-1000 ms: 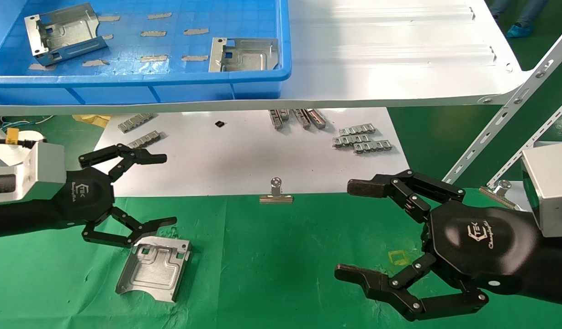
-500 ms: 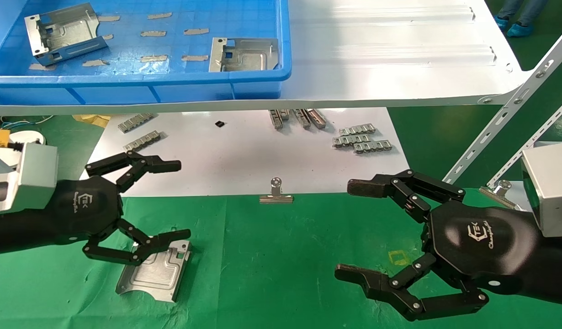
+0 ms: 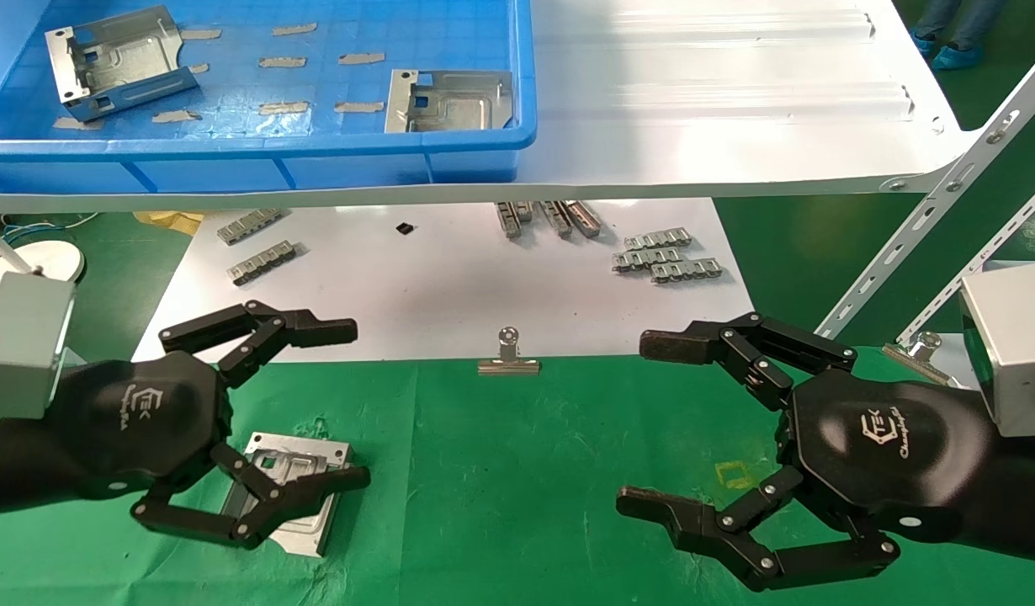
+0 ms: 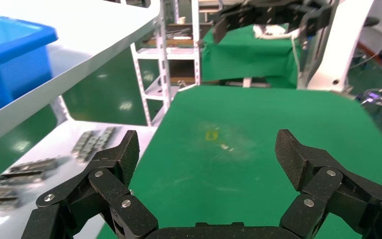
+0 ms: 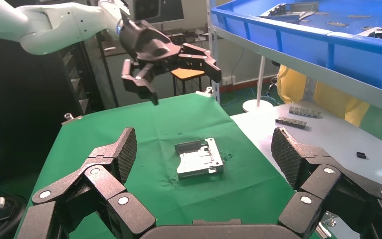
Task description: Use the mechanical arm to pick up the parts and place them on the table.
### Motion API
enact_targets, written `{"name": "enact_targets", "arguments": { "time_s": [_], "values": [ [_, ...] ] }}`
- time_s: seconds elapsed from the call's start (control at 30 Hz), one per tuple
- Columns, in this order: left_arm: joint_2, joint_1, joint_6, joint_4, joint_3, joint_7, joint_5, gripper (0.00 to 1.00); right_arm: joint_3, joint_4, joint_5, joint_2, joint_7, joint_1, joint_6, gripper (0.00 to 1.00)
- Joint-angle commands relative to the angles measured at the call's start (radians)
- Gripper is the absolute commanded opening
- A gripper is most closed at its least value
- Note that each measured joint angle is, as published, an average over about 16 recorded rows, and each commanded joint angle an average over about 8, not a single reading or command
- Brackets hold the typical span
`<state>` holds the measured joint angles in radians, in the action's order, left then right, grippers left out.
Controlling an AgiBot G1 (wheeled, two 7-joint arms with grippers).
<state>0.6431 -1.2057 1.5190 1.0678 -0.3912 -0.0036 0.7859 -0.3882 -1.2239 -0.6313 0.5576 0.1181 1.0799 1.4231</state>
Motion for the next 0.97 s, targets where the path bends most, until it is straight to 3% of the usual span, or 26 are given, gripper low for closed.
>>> {"name": "enact_targets", "arguments": {
  "time_s": [0.03,0.47,0.97],
  "values": [
    [-0.005,0.020,-0.004,0.034,0.017,-0.029,-0.009,1.00,0.000,0.000,0.000,0.000,0.000,0.000,0.000,1.00],
    [-0.033,0.137,-0.024,0.226,0.116,-0.188,-0.058,1.00,0.000,0.000,0.000,0.000,0.000,0.000,0.000,1.00],
    [-0.035,0.141,-0.026,0.230,0.120,-0.190,-0.061,1.00,0.000,0.000,0.000,0.000,0.000,0.000,0.000,1.00]
  ]
}}
